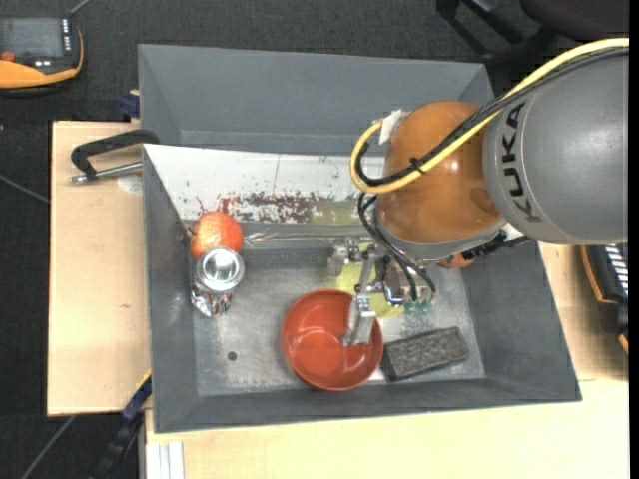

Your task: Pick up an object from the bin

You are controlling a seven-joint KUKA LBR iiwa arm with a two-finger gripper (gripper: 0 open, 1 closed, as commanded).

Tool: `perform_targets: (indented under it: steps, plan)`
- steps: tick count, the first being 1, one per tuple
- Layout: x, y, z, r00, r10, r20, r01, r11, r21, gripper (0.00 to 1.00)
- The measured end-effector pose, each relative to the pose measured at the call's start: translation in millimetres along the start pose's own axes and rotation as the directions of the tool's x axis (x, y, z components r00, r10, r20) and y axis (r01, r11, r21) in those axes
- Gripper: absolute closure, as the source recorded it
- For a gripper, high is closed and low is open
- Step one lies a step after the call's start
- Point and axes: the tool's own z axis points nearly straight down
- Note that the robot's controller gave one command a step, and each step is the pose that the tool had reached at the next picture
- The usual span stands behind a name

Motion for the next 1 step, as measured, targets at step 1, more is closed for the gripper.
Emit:
perform_targets:
  steps: [1]
  plan:
    - [-29.7, 21.8, 96.8, 0.951, -0.308, -0.001, 0.308, 0.951, -0.001, 0.00]
